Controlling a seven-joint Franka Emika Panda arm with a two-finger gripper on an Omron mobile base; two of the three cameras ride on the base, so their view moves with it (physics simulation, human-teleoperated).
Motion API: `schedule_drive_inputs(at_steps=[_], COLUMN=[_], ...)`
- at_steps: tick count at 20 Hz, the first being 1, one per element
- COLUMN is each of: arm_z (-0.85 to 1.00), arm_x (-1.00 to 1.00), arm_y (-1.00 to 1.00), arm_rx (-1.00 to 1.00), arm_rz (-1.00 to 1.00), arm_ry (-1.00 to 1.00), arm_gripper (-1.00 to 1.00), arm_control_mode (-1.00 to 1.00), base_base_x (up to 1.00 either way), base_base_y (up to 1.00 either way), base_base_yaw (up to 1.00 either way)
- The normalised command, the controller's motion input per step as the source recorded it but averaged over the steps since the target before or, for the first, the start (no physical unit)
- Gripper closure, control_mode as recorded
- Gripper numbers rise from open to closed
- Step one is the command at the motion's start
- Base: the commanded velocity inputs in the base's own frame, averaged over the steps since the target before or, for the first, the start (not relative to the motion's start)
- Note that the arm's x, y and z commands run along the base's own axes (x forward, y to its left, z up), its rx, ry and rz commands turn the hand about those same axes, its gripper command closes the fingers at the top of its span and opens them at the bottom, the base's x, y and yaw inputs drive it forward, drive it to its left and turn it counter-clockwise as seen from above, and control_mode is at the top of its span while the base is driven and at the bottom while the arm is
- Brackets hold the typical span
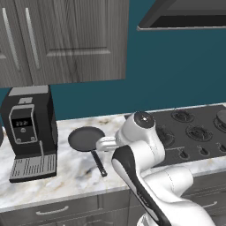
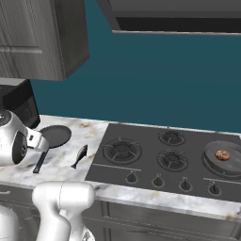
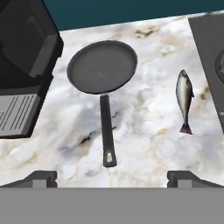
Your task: Place both pans onto different burners. Then place the mushroom and the fish on different pans.
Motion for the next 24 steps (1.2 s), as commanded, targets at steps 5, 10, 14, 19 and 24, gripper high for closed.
schedule_drive_inputs(at_steps=[5, 10, 14, 19, 24], arm_z=[-0.26, -0.27, -0.26, -0.12, -0.04], arm_x=[0.28, 0.24, 0.13, 0.21, 0.17], arm_y=[0.00, 0.07, 0.13, 0.09, 0.00], arm_rx=[0.00, 0.00, 0.00, 0.00, 0.00], arm_rz=[0.00, 0.00, 0.00, 0.00, 0.00], arm_ry=[0.00, 0.04, 0.08, 0.08, 0.09], arm_gripper=[-1.00, -1.00, -1.00, -1.00, -1.00], arm_control_mode=[-1.00, -1.00, -1.00, -1.00, -1.00], base_base_x=[0.00, 0.00, 0.00, 0.00, 0.00], base_base_y=[0.00, 0.00, 0.00, 0.00, 0.00], base_base_yaw=[0.00, 0.00, 0.00, 0.00, 0.00])
